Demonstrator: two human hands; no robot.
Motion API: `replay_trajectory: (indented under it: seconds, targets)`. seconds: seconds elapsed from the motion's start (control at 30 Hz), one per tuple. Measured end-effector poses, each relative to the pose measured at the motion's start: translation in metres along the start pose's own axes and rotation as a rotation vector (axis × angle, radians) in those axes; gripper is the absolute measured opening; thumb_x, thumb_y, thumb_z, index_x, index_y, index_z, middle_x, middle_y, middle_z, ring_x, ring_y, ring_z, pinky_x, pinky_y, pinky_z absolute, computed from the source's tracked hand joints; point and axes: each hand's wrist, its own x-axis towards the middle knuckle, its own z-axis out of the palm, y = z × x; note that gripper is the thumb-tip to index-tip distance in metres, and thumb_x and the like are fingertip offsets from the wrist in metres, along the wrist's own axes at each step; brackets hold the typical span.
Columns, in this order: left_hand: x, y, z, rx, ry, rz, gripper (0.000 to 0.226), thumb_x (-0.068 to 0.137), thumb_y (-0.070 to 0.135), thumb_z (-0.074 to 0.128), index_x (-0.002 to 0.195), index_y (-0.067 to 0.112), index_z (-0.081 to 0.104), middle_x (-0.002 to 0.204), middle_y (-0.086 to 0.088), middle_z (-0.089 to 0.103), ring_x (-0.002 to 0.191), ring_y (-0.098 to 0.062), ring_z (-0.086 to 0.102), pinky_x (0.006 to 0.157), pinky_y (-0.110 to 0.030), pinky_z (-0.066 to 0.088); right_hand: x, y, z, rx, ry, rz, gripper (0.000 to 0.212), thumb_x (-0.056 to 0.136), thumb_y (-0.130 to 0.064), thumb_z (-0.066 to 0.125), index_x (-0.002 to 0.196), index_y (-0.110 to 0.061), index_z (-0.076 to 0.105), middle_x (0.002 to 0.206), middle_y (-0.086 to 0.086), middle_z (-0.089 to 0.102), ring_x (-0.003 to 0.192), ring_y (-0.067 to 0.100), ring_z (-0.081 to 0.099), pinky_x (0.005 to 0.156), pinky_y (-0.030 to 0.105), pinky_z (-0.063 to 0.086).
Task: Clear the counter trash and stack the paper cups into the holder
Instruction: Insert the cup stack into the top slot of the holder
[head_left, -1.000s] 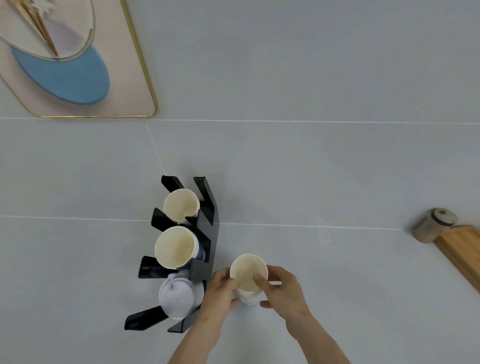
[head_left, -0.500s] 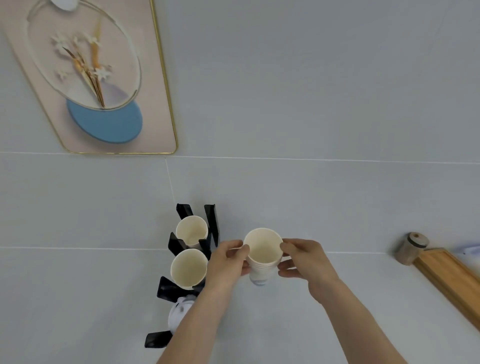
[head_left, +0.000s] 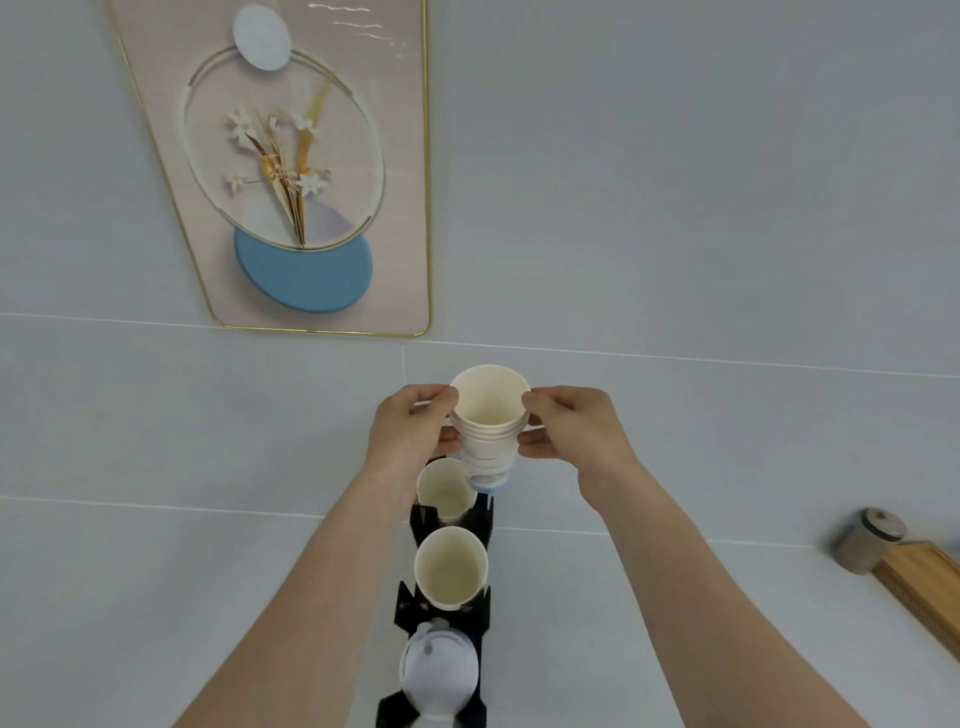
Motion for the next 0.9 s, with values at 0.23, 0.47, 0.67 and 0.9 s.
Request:
replay_trajectory:
  seconds: [0.23, 0.47, 0.67, 0.9]
  targets:
    - [0.029, -0.024, -0.037, 0.079, 0.045, -0.046, 0.022, 0.094, 0.020, 0.065, 0.112, 0.011, 0.071, 0.093, -0.005, 0.070, 0.071, -0.022, 0.068, 0.078, -0.037, 0.063, 0.018, 0.027, 0.046, -0.025, -0.021, 0.102, 0.020, 0.093, -0.014, 0.065, 0.106, -0.003, 0.075, 0.084, 0.011, 0.071, 0.069, 0.025, 0.073, 0.073, 0.038, 0.067]
    - [0.049, -0.064, -0.047, 0.183, 0.023, -0.108, 0.022, 0.092, 0.020, 0.066, 0.112, 0.014, 0.071, 0.096, -0.008, 0.073, 0.077, -0.025, 0.071, 0.081, -0.039, 0.063, 0.027, 0.059, 0.060, -0.140, -0.032, 0.152, 0.016, 0.092, -0.012, 0.063, 0.101, -0.009, 0.076, 0.083, 0.011, 0.072, 0.066, 0.022, 0.069, 0.060, 0.028, 0.061]
    - [0.055, -0.090, -0.047, 0.303, 0.022, -0.159, 0.010, 0.087, 0.025, 0.069, 0.096, 0.030, 0.070, 0.098, 0.002, 0.076, 0.094, -0.021, 0.072, 0.095, -0.044, 0.056, 0.033, 0.081, 0.065, -0.351, 0.038, 0.146, 0.025, 0.086, -0.015, 0.064, 0.068, -0.032, 0.070, 0.085, 0.011, 0.078, 0.074, 0.029, 0.073, 0.083, 0.046, 0.064]
    - [0.060, -0.105, -0.046, 0.411, 0.054, -0.209, 0.014, 0.081, 0.021, 0.073, 0.089, 0.029, 0.066, 0.098, 0.007, 0.075, 0.095, -0.021, 0.071, 0.093, -0.041, 0.055, 0.037, 0.091, 0.073, -0.535, 0.058, 0.106, 0.018, 0.085, -0.018, 0.067, 0.097, -0.023, 0.080, 0.082, -0.006, 0.072, 0.095, 0.023, 0.072, 0.086, 0.034, 0.058]
